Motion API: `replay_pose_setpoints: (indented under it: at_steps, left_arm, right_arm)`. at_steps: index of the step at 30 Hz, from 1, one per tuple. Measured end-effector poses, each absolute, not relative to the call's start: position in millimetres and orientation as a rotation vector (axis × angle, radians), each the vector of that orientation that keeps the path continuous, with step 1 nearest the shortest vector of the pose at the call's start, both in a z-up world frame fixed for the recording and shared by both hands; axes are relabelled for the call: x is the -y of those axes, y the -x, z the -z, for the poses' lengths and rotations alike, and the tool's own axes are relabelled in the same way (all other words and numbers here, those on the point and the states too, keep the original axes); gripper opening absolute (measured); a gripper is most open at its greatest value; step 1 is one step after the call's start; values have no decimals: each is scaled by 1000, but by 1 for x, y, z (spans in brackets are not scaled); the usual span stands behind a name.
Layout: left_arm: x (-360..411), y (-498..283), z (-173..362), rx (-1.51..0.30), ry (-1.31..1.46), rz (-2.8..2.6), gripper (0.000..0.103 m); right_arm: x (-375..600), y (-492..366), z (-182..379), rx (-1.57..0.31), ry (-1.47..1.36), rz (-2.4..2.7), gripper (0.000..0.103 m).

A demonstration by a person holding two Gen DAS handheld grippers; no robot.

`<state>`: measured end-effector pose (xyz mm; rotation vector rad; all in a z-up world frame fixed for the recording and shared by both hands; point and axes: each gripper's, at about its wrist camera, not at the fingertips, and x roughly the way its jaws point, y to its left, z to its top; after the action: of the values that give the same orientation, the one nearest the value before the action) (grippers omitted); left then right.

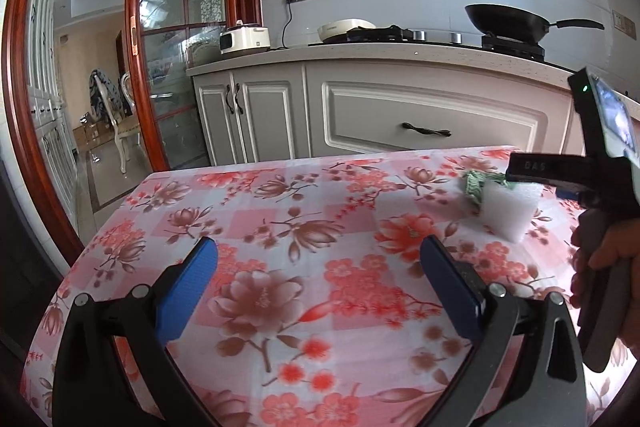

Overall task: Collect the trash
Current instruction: 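Grasp the white foam strip with the right tool while the left tool grasps the green cloth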

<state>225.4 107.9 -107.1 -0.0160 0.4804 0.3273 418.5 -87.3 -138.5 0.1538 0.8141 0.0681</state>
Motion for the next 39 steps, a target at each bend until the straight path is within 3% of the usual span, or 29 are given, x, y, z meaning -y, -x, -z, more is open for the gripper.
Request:
replay_pose_setpoints:
  at_steps: [4, 8, 14, 16, 17, 26, 39]
  left_arm:
    - [-113, -227, 110, -484, 29, -333, 98]
    - [-111, -229, 111, -489, 40, -320, 98]
    - [-94, -234, 107, -480, 27, -290, 98]
    - [-87, -237, 104, -476, 8, -276, 98]
    - [-83, -240, 103, -474, -7, -272, 98]
    - [-53, -302, 104, -508, -29, -189, 98]
    - [39, -437, 131, -672, -134, -31, 97]
  right_arm:
    - [84, -409, 144, -833, -94, -121, 82]
    - [100, -399, 138, -847, -48, -137, 72]
    - [119, -401, 139, -890, -53, -133, 72]
    - [114, -404, 143, -898, -39, -161, 56]
    - [112, -404, 143, -893, -35, -183, 33]
    - [150, -382, 121, -773, -17, -180, 33]
    - [218, -370, 121, -750, -88, -169, 33]
